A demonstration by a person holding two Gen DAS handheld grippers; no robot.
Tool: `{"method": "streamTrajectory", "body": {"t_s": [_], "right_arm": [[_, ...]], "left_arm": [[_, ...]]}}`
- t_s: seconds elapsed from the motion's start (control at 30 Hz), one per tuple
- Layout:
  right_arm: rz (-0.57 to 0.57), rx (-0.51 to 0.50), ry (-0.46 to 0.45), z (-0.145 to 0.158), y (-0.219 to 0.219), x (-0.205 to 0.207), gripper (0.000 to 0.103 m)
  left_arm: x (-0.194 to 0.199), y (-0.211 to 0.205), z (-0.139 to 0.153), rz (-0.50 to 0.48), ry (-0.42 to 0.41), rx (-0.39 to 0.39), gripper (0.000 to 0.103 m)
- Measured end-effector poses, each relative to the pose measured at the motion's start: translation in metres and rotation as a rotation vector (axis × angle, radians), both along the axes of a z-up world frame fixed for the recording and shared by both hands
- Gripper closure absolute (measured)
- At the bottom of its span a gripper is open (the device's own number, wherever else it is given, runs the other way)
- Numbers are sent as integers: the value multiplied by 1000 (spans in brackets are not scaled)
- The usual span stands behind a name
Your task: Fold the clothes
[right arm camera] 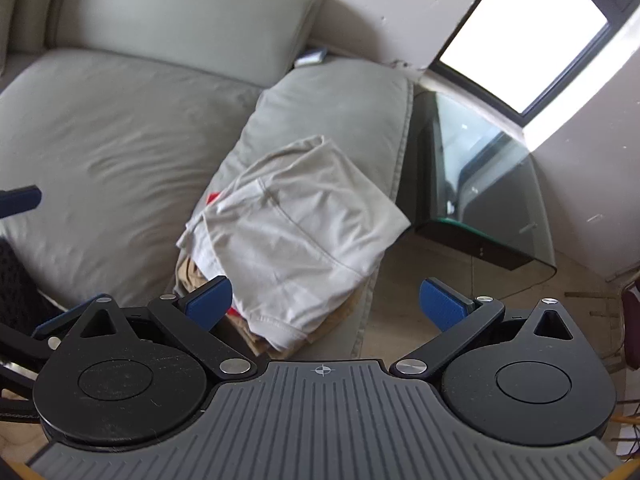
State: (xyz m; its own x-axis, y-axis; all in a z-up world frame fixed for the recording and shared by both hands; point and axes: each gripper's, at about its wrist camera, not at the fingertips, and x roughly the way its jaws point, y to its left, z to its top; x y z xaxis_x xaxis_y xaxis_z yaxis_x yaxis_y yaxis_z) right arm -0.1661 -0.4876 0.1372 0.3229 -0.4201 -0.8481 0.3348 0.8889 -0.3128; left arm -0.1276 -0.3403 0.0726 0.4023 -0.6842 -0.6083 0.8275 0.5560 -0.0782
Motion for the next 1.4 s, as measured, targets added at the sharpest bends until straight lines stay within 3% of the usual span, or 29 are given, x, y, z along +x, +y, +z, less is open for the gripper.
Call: {"method": "streamTrajectory", "body": {"t_s": [0.6,1.07,1.4], "right_arm": [[-3,76,109,-40,-31,5,1],[42,66,138,-40,-27,22,1],[38,102,163,-64,-36,22,1]], "left_arm": [[29,-29,-27,25,58,57,1],[36,-33,-36,24,81,72,1],[36,-47,-45,19,70,98,1]]}}
